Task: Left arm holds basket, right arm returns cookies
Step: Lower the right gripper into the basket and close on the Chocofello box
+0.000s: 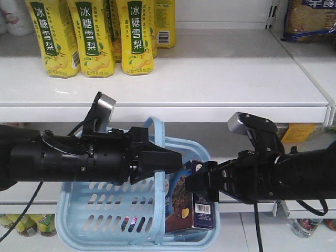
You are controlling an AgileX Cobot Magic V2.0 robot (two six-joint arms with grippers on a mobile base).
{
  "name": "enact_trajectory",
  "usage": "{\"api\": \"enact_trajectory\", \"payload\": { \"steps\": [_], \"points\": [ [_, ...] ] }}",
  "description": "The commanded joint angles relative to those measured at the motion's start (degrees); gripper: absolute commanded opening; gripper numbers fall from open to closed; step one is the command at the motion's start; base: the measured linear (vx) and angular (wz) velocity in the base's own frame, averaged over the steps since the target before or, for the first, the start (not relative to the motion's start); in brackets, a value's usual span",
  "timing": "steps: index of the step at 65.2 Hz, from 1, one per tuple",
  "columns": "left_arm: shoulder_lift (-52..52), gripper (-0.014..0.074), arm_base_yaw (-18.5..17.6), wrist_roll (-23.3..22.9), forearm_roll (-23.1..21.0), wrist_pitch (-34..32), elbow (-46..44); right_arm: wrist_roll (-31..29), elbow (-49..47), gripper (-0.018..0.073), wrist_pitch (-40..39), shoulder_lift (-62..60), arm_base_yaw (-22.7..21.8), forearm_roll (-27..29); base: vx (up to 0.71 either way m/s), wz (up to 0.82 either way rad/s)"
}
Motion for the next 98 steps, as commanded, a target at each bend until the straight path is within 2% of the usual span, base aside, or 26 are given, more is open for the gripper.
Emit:
{"api": "enact_trajectory", "payload": {
  "steps": [1, 35, 59, 82, 98],
  "points": [
    [-2.27, -0.0003, -0.39, 0.81, -6.24, 3.48, -2.12, -3.08, -1.93, 0.0578, -1.21, 0.01, -0.03, 3.90, 0.00, 0.00],
    [-2.27, -0.0003, -0.39, 0.81, -6.24, 3.48, -2.12, -10.78, -1.93, 0.0578, -1.55, 6.58, -0.03, 11.13, 0.00, 0.00],
    [-2.27, -0.0003, -0.39, 0.81, -6.24, 3.48, -2.12, -19.74, -3.23, 0.0578, 0.34, 10.79, -0.03, 20.54, 0.00, 0.00],
    [-2.27, -0.0003, -0.39, 0.81, -6.24, 3.48, -2.12, -21.63, -8.23, 0.0569, 0.79, 17.93, 0.02, 20.50, 0.00, 0.00],
    [-2.27, -0.0003, -0.39, 0.81, -6.24, 3.48, -2.12, -21.63, -9.23, 0.0517, 0.86, 22.00, 0.02, 18.43, 0.00, 0.00]
  ]
}}
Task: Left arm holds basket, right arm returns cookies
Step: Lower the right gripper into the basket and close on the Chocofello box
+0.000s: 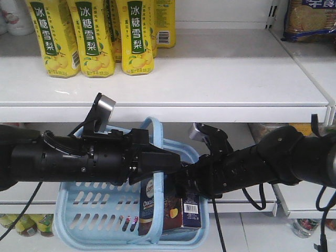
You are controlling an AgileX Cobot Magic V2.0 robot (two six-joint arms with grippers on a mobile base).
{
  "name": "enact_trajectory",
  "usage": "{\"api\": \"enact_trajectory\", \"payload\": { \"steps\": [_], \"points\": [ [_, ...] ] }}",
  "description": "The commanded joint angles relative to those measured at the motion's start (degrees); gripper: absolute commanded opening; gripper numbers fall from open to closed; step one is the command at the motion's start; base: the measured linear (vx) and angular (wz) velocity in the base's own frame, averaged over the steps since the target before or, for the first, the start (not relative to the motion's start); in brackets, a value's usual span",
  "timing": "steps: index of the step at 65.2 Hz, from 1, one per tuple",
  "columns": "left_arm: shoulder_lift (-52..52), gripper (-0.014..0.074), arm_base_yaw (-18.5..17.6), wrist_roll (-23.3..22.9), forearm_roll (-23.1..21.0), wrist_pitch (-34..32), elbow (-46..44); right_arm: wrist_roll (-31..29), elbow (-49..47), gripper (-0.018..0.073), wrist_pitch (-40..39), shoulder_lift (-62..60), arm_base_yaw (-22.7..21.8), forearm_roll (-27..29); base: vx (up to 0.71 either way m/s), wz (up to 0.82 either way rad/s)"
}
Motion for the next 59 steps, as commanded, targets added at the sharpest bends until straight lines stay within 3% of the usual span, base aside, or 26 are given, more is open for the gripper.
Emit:
{"api": "enact_trajectory", "payload": {
  "steps": [1, 19, 42, 59],
  "points": [
    [-2.36, -0.0003, -0.39, 0.81, -7.11, 4.14, -2.12, -0.43, -1.59, 0.0513, -1.54, -0.36, -0.28, -0.42, 0.00, 0.00],
    [-2.36, -0.0003, -0.39, 0.81, -7.11, 4.14, -2.12, -0.80, -1.52, 0.0411, -1.55, 1.28, -0.28, -0.54, 0.00, 0.00],
    [-2.36, -0.0003, -0.39, 0.81, -7.11, 4.14, -2.12, -0.75, -1.52, 0.0168, -1.37, 1.14, -0.28, 0.15, 0.00, 0.00],
    [-2.36, -0.0003, -0.39, 0.81, -7.11, 4.14, -2.12, -0.46, -1.32, 0.0130, -1.55, -1.34, -0.34, 0.13, 0.00, 0.00]
  ]
}}
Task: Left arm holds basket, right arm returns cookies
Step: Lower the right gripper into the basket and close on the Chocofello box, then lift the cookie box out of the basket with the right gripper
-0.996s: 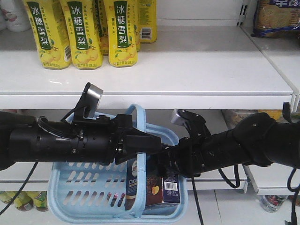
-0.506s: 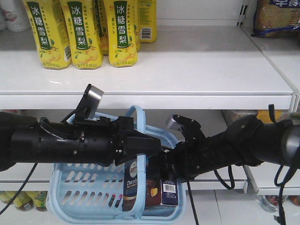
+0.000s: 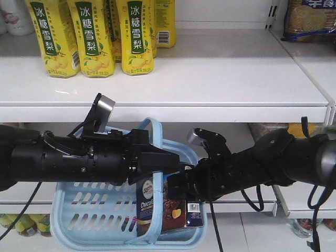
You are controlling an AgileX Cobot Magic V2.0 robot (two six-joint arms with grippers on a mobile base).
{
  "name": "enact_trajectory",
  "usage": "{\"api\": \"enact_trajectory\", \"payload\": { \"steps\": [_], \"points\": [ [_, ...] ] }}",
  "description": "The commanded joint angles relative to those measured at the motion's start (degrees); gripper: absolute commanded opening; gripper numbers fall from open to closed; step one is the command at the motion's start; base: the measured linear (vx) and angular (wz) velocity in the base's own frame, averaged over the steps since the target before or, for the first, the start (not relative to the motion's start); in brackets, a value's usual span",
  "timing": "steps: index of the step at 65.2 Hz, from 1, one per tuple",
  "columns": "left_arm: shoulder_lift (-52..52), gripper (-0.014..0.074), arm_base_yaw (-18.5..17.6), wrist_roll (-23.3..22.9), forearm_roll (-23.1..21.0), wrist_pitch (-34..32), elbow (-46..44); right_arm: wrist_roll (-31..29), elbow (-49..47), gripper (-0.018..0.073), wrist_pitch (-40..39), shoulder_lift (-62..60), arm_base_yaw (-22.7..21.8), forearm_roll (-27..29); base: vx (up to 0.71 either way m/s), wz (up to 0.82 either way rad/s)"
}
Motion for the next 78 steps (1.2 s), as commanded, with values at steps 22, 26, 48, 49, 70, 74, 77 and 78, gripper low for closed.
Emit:
{"api": "enact_trajectory", "payload": {
  "steps": [22, 26, 48, 49, 70, 74, 77, 78],
  "points": [
    [-2.36, -0.0003, -0.39, 0.81, -7.36, 4.44, -2.17, 2.56, 4.31, 0.0130, -5.43, -13.11, -0.34, 1.25, 0.00, 0.00],
    [-2.36, -0.0003, -0.39, 0.81, -7.36, 4.44, -2.17, 2.42, 6.99, 0.0130, -6.54, -15.54, -0.34, 1.25, 0.00, 0.00],
    [-2.36, -0.0003, -0.39, 0.81, -7.36, 4.44, -2.17, 2.40, 11.47, 0.0130, -6.70, -31.91, -0.34, 0.29, 0.00, 0.00],
    [-2.36, -0.0003, -0.39, 0.81, -7.36, 4.44, -2.17, 2.40, 11.47, 0.0130, -6.70, -32.55, -0.34, 0.15, 0.00, 0.00],
    [-2.36, -0.0003, -0.39, 0.81, -7.36, 4.44, -2.17, 16.68, 11.14, 0.0130, -4.90, -45.07, -0.37, -19.04, 0.00, 0.00],
    [-2.36, -0.0003, -0.39, 0.81, -7.36, 4.44, -2.17, 19.53, 10.25, 0.0130, -3.85, -47.30, -0.37, -23.82, 0.00, 0.00],
    [-2.36, -0.0003, -0.39, 0.81, -7.36, 4.44, -2.17, 21.65, 9.04, 0.0130, -3.08, -49.19, -0.37, -27.14, 0.00, 0.00],
    [-2.36, -0.0003, -0.39, 0.81, -7.36, 4.44, -2.17, 22.48, 8.85, 0.0130, -2.82, -49.42, -0.37, -28.27, 0.00, 0.00]
  ]
}}
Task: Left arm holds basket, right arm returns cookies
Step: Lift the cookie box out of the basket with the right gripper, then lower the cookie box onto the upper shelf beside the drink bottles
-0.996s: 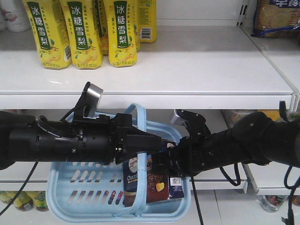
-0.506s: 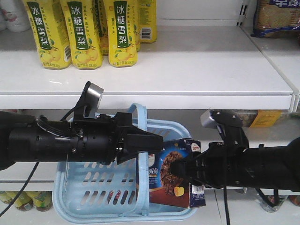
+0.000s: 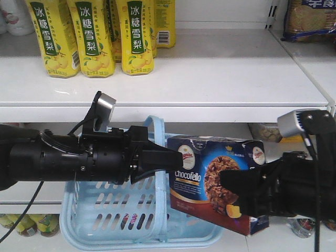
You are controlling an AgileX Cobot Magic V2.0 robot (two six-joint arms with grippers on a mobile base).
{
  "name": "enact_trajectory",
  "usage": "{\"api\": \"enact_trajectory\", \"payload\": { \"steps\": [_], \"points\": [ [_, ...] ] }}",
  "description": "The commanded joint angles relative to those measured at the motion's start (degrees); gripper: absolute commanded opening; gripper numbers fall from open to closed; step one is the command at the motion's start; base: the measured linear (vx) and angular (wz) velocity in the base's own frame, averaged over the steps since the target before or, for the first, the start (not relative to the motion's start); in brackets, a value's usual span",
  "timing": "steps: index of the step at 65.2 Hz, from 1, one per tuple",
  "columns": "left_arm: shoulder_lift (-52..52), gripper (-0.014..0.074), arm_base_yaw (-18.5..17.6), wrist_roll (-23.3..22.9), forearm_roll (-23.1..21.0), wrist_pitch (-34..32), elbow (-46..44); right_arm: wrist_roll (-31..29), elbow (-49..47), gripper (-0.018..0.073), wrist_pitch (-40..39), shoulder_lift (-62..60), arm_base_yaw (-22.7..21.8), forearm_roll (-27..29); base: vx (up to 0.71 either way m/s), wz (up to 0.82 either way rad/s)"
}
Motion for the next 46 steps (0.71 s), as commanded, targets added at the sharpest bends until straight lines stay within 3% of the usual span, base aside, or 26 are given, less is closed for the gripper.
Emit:
{"api": "enact_trajectory", "payload": {
  "steps": [1, 12, 21, 46],
  "points": [
    [-2.30, -0.0003, -0.39, 0.73, -5.73, 2.95, -2.07, 5.38, -3.94, 0.0130, -1.21, -3.79, -0.31, -6.03, 0.00, 0.00],
    [-2.30, -0.0003, -0.39, 0.73, -5.73, 2.95, -2.07, 14.40, -11.50, 0.0130, 3.59, -6.97, -0.31, -17.95, 0.00, 0.00],
    [-2.30, -0.0003, -0.39, 0.73, -5.73, 2.95, -2.07, 18.04, -18.80, 0.0130, 5.76, -7.09, -0.31, -24.80, 0.00, 0.00],
    [-2.30, -0.0003, -0.39, 0.73, -5.73, 2.95, -2.07, 34.62, -27.40, 0.0130, -7.54, 4.09, -0.93, -48.03, 0.00, 0.00]
  ]
}}
